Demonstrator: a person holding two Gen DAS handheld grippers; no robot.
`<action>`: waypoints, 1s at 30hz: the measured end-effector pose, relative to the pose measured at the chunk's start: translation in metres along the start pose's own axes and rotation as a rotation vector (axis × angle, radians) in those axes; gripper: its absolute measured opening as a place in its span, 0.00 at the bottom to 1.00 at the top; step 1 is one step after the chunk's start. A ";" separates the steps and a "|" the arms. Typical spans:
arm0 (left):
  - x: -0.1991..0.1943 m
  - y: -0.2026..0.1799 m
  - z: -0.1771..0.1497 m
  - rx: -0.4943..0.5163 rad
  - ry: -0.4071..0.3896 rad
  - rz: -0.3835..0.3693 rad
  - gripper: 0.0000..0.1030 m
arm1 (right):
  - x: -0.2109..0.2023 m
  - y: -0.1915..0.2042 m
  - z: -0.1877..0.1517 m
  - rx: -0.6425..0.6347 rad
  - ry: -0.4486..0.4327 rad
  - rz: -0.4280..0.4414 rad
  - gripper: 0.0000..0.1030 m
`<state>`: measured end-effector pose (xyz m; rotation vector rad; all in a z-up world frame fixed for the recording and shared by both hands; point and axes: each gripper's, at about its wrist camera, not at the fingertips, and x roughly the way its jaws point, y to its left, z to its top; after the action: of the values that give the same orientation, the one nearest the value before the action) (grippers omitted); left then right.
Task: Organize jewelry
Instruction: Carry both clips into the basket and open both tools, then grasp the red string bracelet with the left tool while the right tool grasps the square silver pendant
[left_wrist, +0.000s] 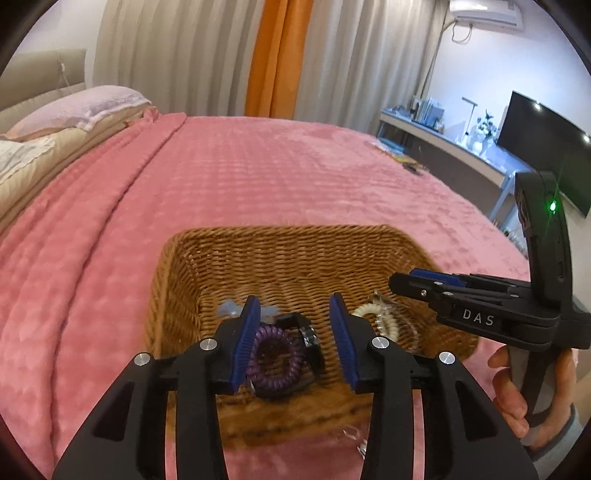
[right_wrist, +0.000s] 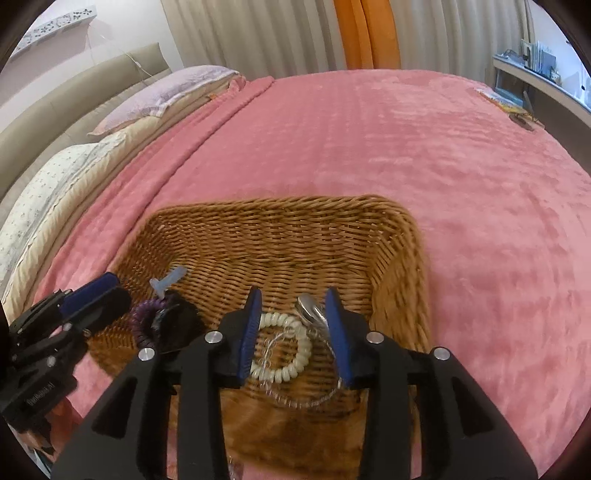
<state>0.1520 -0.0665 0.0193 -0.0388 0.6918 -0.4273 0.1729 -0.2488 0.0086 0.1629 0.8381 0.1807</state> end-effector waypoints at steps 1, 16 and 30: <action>-0.011 -0.001 -0.002 -0.002 -0.015 -0.004 0.38 | -0.008 0.002 -0.003 -0.009 -0.011 0.000 0.32; -0.080 -0.013 -0.089 0.013 0.024 -0.003 0.38 | -0.103 0.004 -0.091 -0.077 -0.110 -0.004 0.32; -0.055 -0.004 -0.132 0.027 0.130 -0.049 0.38 | -0.051 -0.018 -0.134 -0.074 0.014 -0.008 0.32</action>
<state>0.0300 -0.0348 -0.0480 -0.0024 0.8147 -0.4891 0.0410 -0.2675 -0.0467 0.0893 0.8450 0.2048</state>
